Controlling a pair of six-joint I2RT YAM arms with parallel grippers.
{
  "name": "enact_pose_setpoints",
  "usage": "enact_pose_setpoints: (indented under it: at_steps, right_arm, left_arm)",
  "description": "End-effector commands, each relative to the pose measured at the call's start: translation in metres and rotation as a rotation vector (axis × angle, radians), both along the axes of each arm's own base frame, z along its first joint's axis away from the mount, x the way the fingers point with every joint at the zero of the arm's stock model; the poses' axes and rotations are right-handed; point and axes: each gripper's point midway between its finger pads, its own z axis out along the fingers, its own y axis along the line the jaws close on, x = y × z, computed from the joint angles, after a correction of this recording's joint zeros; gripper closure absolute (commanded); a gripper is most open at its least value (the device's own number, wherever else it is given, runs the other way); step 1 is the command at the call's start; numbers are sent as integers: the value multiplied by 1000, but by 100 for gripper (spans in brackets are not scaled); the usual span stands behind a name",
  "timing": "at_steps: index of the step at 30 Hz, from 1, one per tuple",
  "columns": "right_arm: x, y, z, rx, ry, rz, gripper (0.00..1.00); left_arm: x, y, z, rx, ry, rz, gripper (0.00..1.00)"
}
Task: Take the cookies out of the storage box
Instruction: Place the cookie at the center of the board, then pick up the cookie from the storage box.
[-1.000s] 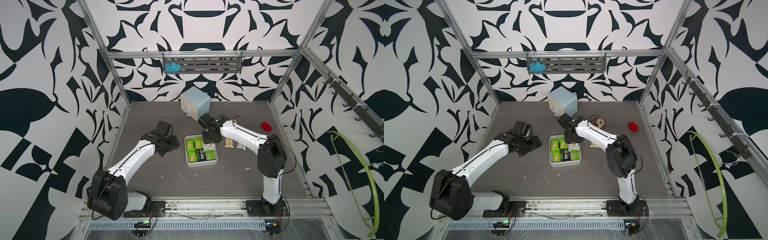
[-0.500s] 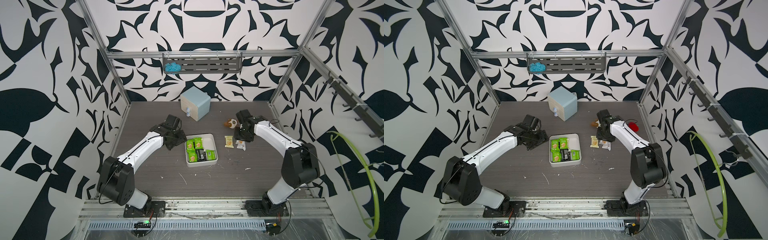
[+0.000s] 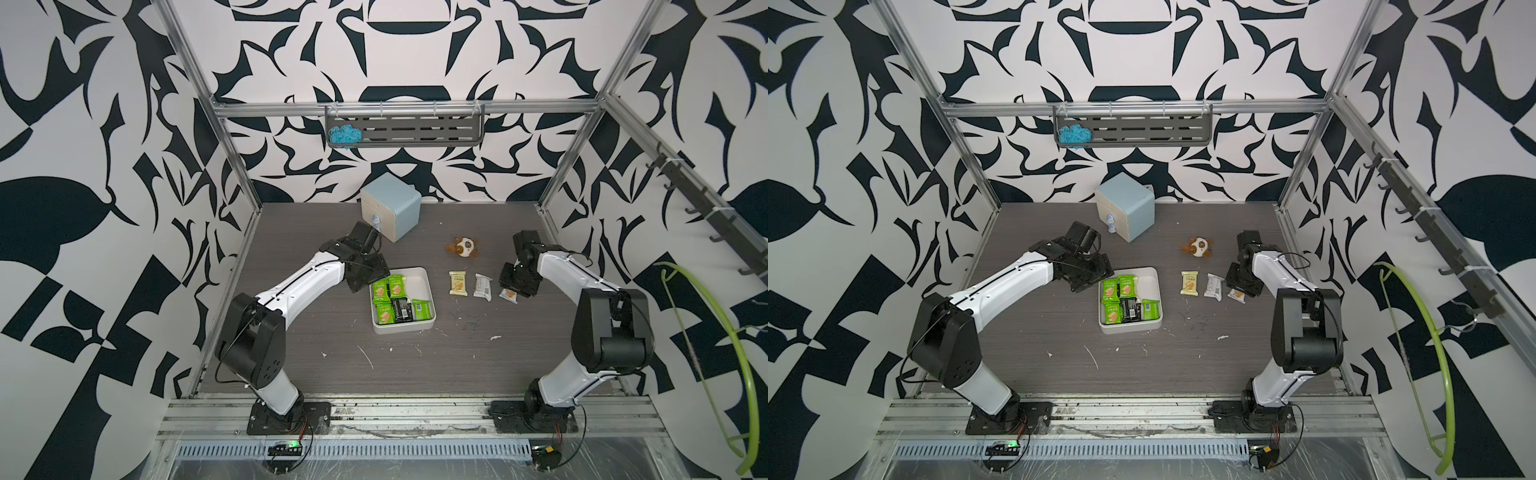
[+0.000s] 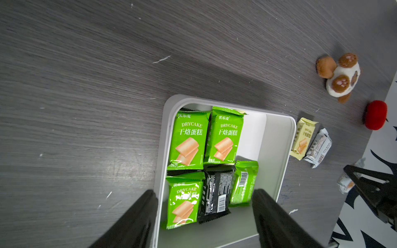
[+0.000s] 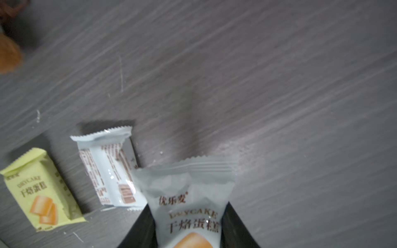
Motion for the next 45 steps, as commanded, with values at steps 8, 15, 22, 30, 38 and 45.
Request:
enact_pose_setpoints:
  at_steps: [8, 15, 22, 30, 38, 45]
  right_arm:
    - [21, -7, -21, -9, 16, 33, 60]
    - [22, -10, -26, -21, 35, 41, 51]
    - [18, -9, 6, -21, -10, 58, 42]
    - [-1, 33, 58, 0, -118, 127, 38]
    - [-38, 103, 86, 57, -184, 224, 38]
    - [-66, 164, 90, 118, -175, 321, 38]
  left_arm:
    - [-11, 2, 2, 8, 17, -2, 23]
    - [-20, 9, 0, 25, 30, -6, 23]
    - [-23, 11, -2, 32, 26, -26, 23]
    - [-26, 9, -7, 18, 26, -45, 23]
    - [-34, 13, -10, 19, 20, -71, 23]
    - [-45, 25, -15, 33, 23, -85, 22]
